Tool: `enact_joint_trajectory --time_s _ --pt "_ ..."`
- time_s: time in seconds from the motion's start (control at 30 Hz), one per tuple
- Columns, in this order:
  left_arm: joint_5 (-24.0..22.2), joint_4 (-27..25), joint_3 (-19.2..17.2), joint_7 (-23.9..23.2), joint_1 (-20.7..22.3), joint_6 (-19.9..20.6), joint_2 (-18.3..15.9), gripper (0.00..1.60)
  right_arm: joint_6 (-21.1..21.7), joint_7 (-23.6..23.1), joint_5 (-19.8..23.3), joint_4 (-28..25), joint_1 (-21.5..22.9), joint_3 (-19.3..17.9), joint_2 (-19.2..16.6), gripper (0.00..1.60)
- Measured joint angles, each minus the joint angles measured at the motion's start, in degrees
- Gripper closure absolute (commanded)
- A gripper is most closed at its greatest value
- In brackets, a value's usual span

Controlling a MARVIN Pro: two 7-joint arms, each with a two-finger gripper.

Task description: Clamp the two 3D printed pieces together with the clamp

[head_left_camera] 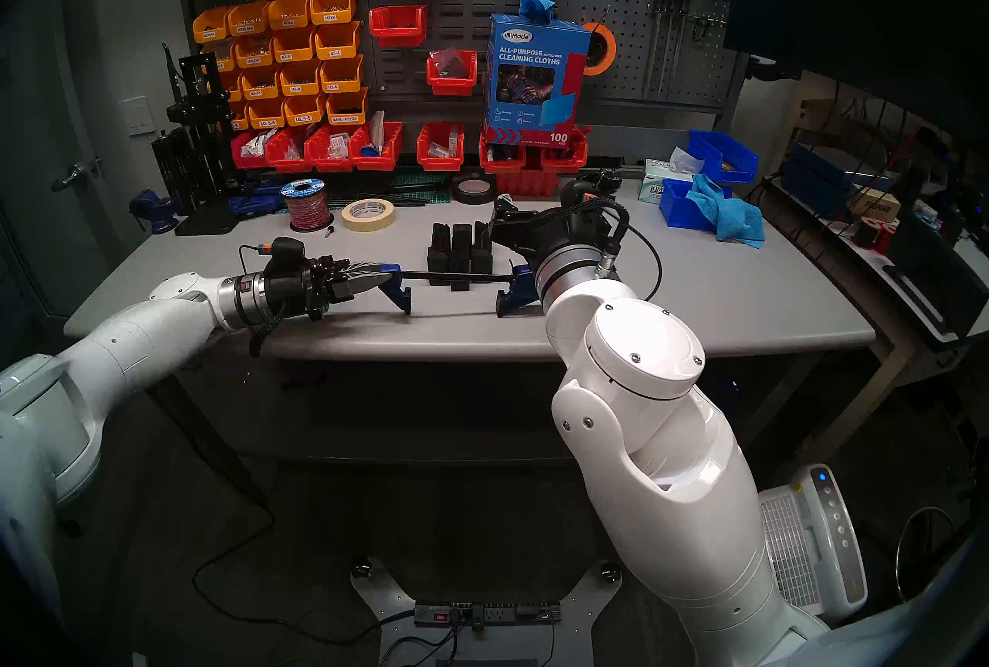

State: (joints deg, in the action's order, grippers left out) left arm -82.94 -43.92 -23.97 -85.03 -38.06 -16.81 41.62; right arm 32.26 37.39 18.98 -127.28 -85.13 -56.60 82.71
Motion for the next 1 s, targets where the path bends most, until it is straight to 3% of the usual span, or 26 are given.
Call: enact_joint_trajectory --time_s 0.2,0.37,1.0 --pt "0.0 0.0 0.0 0.0 0.0 0.0 0.0 1.60 0.2 2.3 -5.2 0.8 -0.2 4.3 -1.9 0.00" --pt "0.0 0.0 0.0 0.0 0.0 0.0 0.0 1.60 -0.1 4.5 -7.0 1.8 -0.7 6.9 -3.0 0.00" --pt "-0.1 0.0 0.1 0.0 0.0 0.0 0.0 1.60 -4.1 12.9 -4.6 7.1 1.6 15.5 -6.4 0.00"
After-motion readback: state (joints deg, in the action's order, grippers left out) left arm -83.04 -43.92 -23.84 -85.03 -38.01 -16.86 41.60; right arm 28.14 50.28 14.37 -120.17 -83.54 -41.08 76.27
